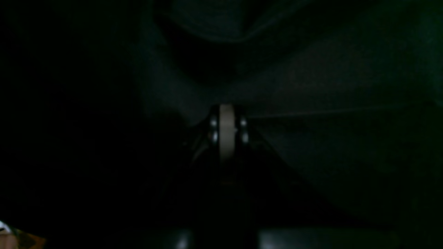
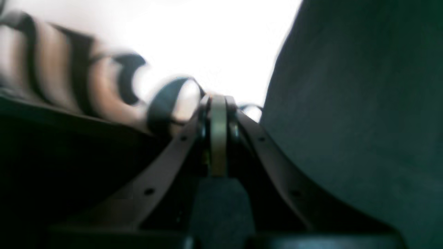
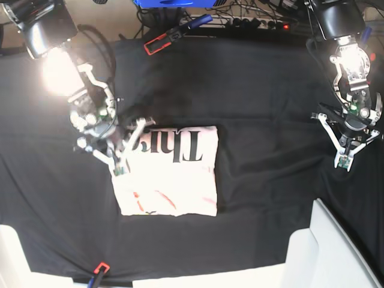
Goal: Fold the T-shirt properly
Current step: 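Press the 'Three' printed edge flat with the right gripper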
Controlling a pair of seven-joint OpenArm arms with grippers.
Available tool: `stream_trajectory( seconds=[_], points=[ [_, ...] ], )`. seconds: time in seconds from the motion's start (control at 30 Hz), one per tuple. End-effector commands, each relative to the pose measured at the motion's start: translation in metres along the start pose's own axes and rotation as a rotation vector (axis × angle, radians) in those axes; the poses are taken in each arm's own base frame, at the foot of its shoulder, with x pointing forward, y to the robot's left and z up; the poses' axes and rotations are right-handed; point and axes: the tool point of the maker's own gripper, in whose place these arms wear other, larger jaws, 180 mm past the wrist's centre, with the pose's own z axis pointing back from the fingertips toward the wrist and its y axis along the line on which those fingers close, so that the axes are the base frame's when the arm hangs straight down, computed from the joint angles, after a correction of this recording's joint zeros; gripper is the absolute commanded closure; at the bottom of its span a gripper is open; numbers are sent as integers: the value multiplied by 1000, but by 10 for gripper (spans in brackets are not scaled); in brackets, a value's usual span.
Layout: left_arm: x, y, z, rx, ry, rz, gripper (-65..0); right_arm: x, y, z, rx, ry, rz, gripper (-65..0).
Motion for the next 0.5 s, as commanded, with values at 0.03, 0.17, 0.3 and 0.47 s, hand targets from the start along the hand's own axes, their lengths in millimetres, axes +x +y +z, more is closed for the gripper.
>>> stream_trajectory(
  seconds=[0.03, 0.17, 0.3, 0.47],
  points=[
    [12, 13, 4, 31, -39, -4, 0, 38, 2, 15, 7, -85, -2, 0],
    [12, 12, 4, 28, -40, -2, 0, 50, 18, 23, 42, -103, -22, 0],
    [12, 11, 4, 25, -39, 0, 0, 34, 28, 7, 52, -67, -44, 0],
    [11, 11, 4, 27, -37, -2, 0, -4, 42, -21, 56, 1, -56, 0]
  ],
)
